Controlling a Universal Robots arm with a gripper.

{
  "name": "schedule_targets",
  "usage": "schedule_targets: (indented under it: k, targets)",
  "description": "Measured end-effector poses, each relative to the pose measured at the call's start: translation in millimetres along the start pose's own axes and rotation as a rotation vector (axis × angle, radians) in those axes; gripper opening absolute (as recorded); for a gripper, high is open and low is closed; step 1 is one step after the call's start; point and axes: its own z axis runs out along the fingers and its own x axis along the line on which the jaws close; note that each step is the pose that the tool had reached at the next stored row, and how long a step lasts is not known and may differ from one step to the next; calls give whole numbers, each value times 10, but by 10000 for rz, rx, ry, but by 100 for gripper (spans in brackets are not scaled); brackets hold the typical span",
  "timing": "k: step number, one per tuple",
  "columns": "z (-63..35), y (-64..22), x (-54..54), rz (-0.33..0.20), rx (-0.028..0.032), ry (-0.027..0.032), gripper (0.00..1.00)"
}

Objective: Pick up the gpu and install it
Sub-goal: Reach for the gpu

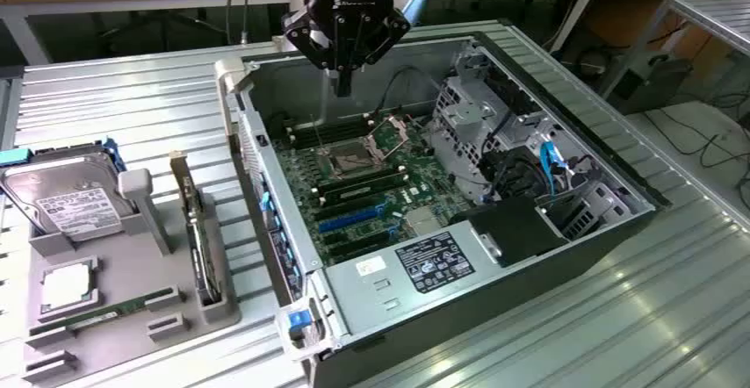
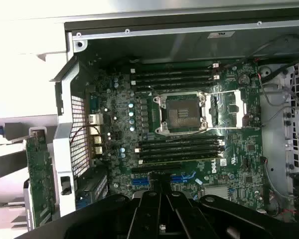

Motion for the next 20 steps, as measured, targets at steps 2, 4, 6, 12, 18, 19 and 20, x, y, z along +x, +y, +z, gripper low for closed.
schedule_targets:
  k: [2, 4, 6, 12, 18, 19, 20]
  targets:
    - [0, 0, 0, 0, 0, -1, 11]
    - [0, 0, 0, 0, 0, 0, 11]
    - [0, 0, 0, 0, 0, 0, 11]
    - [0, 0, 0, 0, 0, 0, 11]
    - [-6, -78, 135, -1, 0, 5, 11]
    - [-9, -103, 195, 0, 0, 8, 11]
    - [-10, -128, 252, -1, 1, 9, 11]
